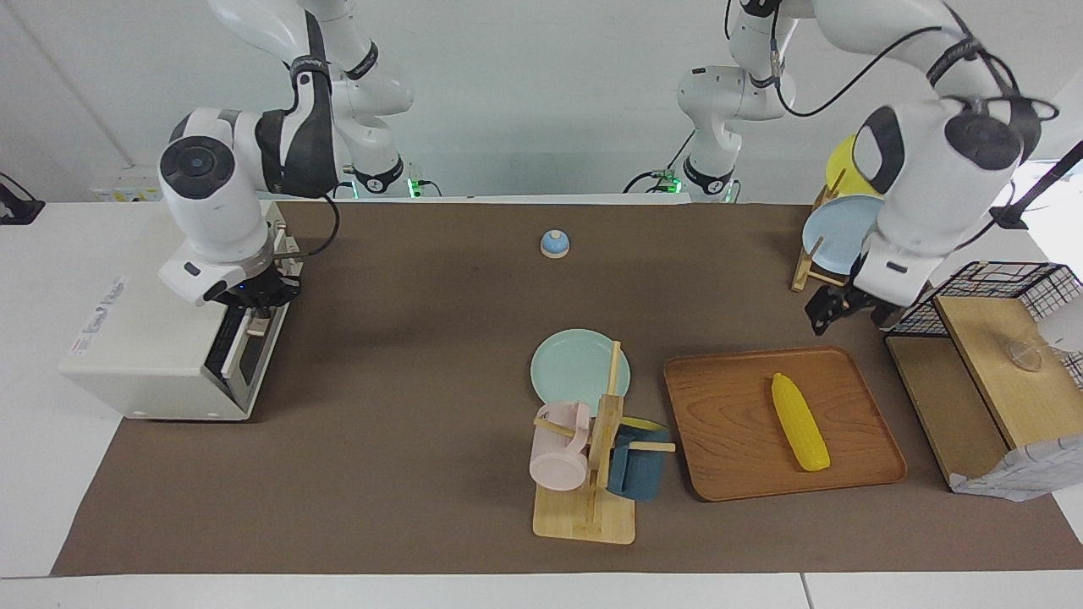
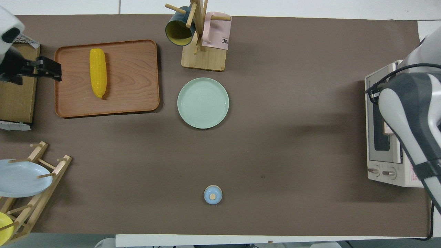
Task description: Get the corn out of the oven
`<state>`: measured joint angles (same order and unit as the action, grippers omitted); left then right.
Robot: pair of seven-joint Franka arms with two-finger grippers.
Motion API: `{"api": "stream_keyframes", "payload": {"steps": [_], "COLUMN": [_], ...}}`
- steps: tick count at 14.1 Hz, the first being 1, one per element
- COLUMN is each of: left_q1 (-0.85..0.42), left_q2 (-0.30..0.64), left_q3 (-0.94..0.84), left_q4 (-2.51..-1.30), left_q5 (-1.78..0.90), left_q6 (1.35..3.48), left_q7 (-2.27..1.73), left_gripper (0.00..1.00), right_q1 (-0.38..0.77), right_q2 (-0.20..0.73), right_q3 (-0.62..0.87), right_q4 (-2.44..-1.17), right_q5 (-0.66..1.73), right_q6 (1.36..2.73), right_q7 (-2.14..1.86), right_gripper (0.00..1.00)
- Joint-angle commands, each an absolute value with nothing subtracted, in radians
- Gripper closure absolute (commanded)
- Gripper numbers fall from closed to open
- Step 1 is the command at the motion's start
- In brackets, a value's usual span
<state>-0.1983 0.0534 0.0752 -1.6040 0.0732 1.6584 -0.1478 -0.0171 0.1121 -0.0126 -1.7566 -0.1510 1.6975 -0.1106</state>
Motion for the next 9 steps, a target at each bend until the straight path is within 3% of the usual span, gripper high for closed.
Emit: {"api": "stream_keyframes", "payload": {"steps": [1,2,3,6,9], "left_q1": [-0.190,-0.192,-0.192,-0.192,-0.192], "left_q2": [-0.036,-0.044,-0.049,-0.049,-0.052], "left_q3": [0.072,0.072,0.071,0.072,0.074], "left_q4": [-1.620,-1.620,-1.621,-1.618,-1.617], "left_q5": [0.054,0.054,0.052,0.031,0.025], "left_q6": [1.542,1.523,1.522,1.525,1.514], "left_q7": [-0.123,-0.123,-0.120,-0.068,-0.063], "left_gripper": [0.00,0.00,0.00,0.00,0.00], "right_q1": [-0.034,-0.034,-0.032,-0.028,-0.046], "right_q2": [0.126,0.121,0.111,0.109,0.084], "right_q3": [-0.008,-0.008,-0.008,-0.003,-0.008], "right_q4": [-1.582,-1.530,-1.494,-1.404,-1.446], "right_q5": [-0.055,-0.048,-0.045,-0.044,-0.048], "right_q6": [1.535,1.487,1.462,1.367,1.373], "right_q7": [-0.127,-0.127,-0.127,-0.126,-0.135], "right_gripper": [0.34,0.07,0.00,0.00,0.00]}}
